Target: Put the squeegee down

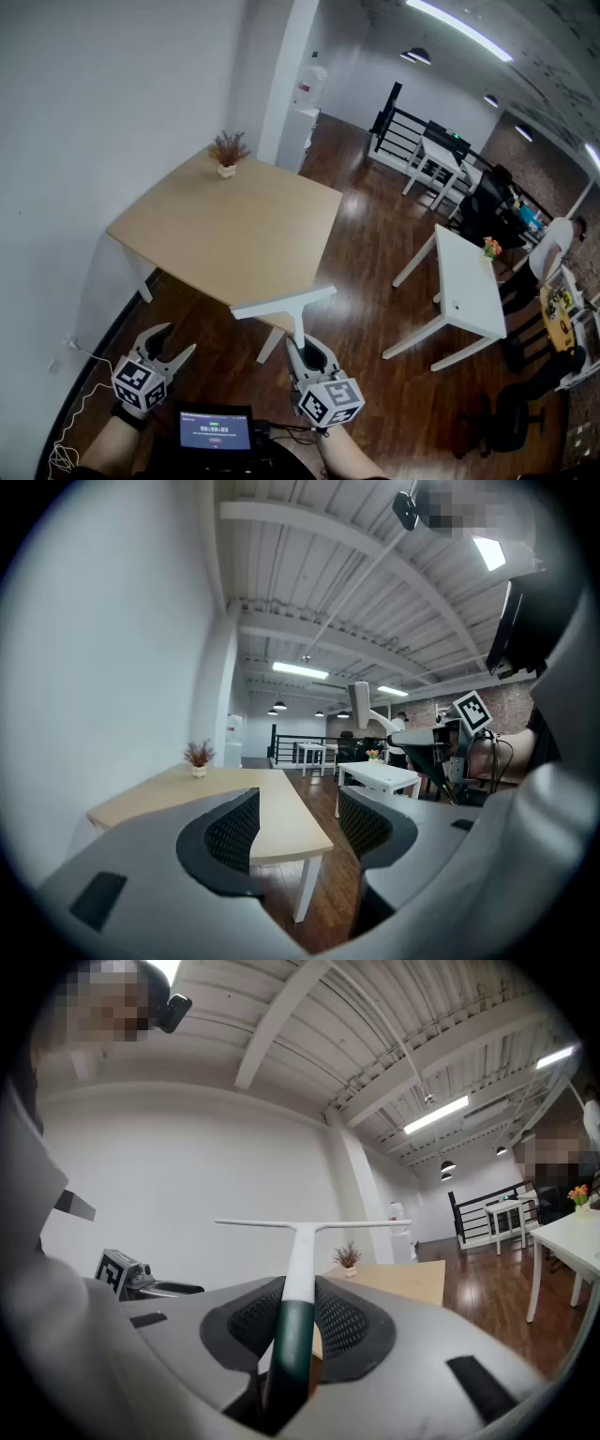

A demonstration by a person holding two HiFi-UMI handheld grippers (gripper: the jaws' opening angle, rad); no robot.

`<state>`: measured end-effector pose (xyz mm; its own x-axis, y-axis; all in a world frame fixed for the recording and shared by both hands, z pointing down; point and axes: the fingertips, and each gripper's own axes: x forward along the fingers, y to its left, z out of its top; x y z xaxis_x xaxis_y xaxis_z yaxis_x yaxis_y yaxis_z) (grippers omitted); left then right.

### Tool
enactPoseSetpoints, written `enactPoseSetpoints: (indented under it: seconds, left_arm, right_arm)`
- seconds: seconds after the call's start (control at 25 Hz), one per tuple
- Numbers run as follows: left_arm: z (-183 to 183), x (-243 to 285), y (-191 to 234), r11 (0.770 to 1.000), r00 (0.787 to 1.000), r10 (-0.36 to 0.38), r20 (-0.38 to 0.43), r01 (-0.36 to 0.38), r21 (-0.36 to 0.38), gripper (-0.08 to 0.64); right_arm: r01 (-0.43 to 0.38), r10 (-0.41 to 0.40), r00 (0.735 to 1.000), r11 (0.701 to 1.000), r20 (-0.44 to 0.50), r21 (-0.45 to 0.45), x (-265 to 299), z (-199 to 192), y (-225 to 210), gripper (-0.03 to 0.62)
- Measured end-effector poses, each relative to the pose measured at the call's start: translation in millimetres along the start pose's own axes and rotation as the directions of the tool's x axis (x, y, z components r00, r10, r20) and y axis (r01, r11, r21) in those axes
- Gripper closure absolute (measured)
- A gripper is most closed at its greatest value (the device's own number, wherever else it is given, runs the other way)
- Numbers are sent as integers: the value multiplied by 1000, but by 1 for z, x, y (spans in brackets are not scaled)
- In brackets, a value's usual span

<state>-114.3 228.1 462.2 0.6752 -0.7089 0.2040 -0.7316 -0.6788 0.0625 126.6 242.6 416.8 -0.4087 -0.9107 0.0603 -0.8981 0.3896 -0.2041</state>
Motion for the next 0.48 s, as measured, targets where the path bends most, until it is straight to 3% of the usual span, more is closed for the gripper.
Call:
enactPoseSetpoints:
  seconds: [0.48]
  left_arm:
    - [-5,35,17,1000,1000,12,-6,-12,-10,290]
  right_arm:
    - [-5,5,1000,1000,-25,20,29,-7,-28,483]
